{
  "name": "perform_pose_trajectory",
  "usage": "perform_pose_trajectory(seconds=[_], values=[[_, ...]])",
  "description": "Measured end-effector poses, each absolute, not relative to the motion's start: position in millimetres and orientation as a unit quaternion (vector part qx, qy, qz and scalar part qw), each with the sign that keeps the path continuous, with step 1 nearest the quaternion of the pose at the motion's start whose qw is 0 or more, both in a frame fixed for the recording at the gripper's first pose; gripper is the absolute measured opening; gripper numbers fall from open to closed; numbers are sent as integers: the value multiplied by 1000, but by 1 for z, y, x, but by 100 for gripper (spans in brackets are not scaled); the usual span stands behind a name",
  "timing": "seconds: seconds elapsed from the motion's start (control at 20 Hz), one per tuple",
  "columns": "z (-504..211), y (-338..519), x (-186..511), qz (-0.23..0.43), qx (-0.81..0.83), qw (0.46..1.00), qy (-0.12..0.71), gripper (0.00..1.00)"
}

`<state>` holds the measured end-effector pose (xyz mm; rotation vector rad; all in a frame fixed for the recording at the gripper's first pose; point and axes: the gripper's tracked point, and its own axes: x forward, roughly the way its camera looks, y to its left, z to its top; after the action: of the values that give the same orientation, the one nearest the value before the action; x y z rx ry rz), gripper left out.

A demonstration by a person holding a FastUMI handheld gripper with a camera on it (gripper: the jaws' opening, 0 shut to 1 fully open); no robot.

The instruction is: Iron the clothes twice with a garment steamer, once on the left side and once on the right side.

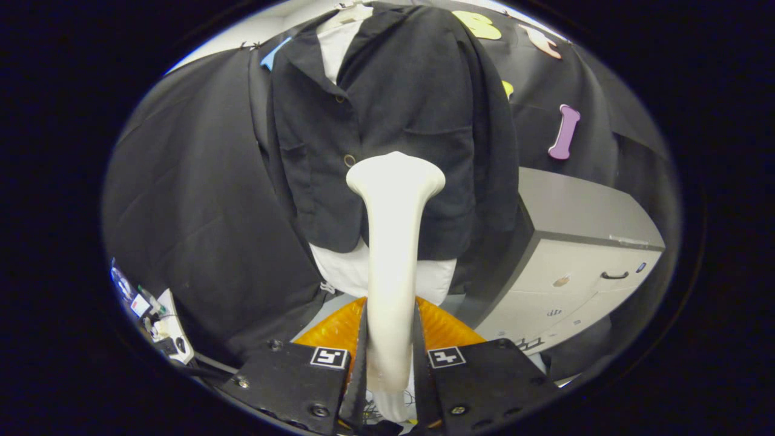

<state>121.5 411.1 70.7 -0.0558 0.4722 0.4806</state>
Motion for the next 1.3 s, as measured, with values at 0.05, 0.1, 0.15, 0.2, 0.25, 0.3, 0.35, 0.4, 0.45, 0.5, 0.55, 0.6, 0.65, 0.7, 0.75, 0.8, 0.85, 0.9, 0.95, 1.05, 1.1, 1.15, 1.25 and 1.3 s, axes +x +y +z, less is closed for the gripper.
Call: perform_pose_trajectory(seconds=[0.05, 0.1, 0.15, 0.2, 0.25, 0.3, 0.35, 0.4, 0.45, 0.5, 0.55, 0.6, 0.65, 0.7, 0.75, 0.8, 0.85, 0.9, 0.95, 1.05, 1.1, 1.15, 1.25, 1.3], values=[[81, 414, 118, 239, -28, 945, 224, 35], [89, 416, 115, 242, -28, 945, 216, 35], [99, 420, 112, 246, -29, 946, 209, 35], [107, 424, 109, 251, -28, 947, 201, 35], [117, 430, 107, 256, -27, 947, 193, 35], [126, 436, 103, 260, -27, 947, 185, 35], [136, 441, 101, 266, -26, 947, 179, 35], [144, 448, 98, 272, -25, 946, 173, 35], [153, 455, 97, 278, -23, 946, 166, 35], [162, 461, 96, 283, -25, 946, 158, 35], [172, 469, 95, 288, -25, 946, 149, 35], [178, 474, 91, 296, -27, 945, 139, 35], [185, 480, 91, 301, -25, 944, 130, 35], [193, 487, 89, 306, -25, 944, 122, 35], [202, 495, 89, 309, -24, 944, 114, 35], [210, 502, 90, 313, -25, 944, 106, 35], [218, 510, 90, 316, -26, 943, 97, 35], [226, 519, 91, 318, -27, 943, 89, 35], [233, 527, 92, 320, -29, 943, 82, 35], [247, 546, 93, 328, -30, 942, 69, 35], [260, 557, 93, 332, -32, 941, 63, 35], [265, 566, 95, 334, -35, 940, 57, 35], [263, 580, 99, 336, -43, 940, 44, 35], [265, 588, 100, 336, -46, 940, 41, 35]])
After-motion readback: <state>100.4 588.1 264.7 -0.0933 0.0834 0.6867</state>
